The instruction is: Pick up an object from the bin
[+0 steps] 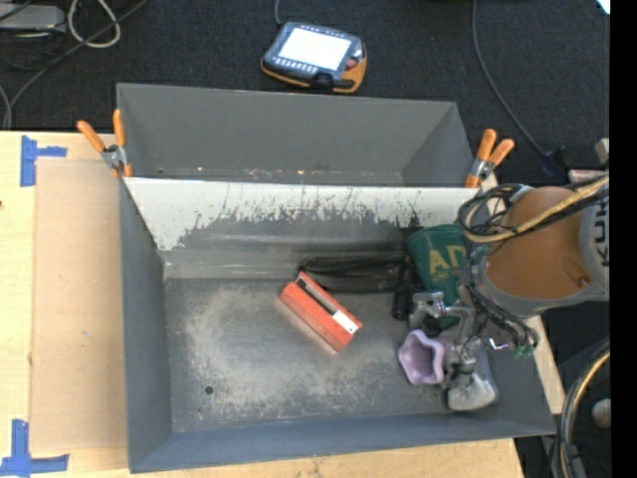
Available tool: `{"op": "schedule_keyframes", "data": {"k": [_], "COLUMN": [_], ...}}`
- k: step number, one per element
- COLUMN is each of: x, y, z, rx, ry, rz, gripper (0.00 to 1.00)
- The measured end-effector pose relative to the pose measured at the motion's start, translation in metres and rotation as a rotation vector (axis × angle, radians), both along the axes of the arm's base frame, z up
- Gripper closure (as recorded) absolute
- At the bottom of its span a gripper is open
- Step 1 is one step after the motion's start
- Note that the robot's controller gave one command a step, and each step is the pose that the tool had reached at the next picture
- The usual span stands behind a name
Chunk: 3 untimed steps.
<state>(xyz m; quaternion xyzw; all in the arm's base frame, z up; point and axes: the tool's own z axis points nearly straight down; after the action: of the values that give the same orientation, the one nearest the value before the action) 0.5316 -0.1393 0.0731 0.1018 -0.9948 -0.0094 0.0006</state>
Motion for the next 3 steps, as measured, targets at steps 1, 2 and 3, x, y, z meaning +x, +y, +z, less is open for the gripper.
{"op": "schedule_keyframes", "data": {"k": [1, 2, 3], "x": [0.0136, 0.0190, 0.0189], "y": [0.0195, 0.0118, 0.0120], "z": [-0.0031, -0.0033, -0.0029], "rx": [-0.002, 0.001, 0.001], "ry": [-0.004, -0.004, -0.004], "rz": [0.243, 0.194, 0.195], "gripper": [0.00, 1.00, 1.00]}}
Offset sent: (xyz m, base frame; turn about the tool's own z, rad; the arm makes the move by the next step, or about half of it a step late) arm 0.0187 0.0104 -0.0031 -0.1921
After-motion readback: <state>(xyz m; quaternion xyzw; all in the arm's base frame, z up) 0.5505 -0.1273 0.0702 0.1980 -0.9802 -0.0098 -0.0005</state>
